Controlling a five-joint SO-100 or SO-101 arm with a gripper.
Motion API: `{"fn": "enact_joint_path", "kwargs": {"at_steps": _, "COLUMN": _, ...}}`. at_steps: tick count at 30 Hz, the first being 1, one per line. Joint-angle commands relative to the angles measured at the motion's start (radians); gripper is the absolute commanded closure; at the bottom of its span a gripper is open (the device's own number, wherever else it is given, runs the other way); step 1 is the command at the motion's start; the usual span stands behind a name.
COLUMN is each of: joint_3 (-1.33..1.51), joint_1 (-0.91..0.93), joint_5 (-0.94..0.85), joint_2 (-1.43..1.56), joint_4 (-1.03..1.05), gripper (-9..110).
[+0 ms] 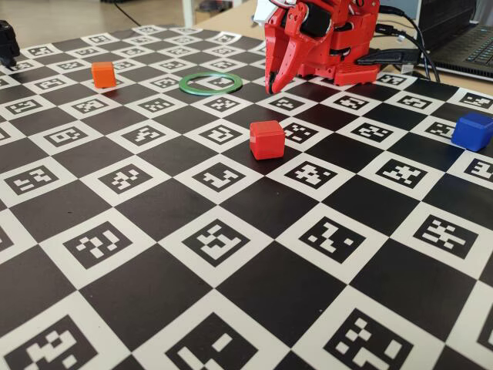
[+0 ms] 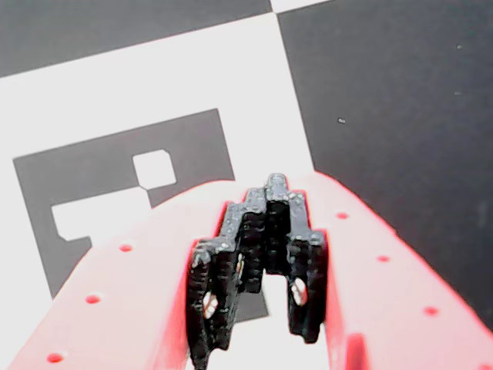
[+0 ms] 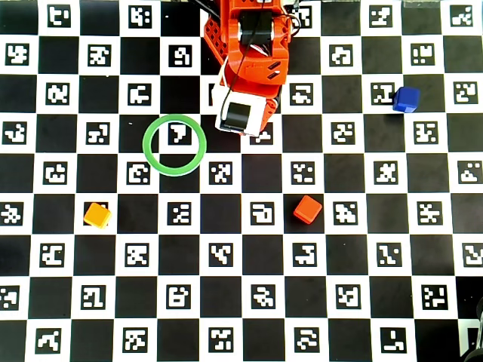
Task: Grab the red cube then put it in the green circle then put the blue cube on top and finally the orange cube on top
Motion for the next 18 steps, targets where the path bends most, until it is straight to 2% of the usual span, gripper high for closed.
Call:
{"fn": "enact_joint_path", "kwargs": {"at_steps": 1, "joint_3": -0.152, "joint_1": 0.003, "joint_5": 0.114, "joint_2": -0.120, "joint_4": 0.006, "gripper": 107}}
{"fn": "enact_joint_path", "kwargs": {"at_steps": 11, "joint_3": -0.624, "joint_1": -0.014, "joint_5": 0.275, "joint_2": -0.537, "joint_4": 0.100, "gripper": 107}}
{"fn": "enact_joint_path", "kwargs": {"at_steps": 18, "joint_3": -0.999, "joint_1": -0.066, "joint_5": 0.430, "joint_2": -0.801, "joint_4": 0.265, "gripper": 102}}
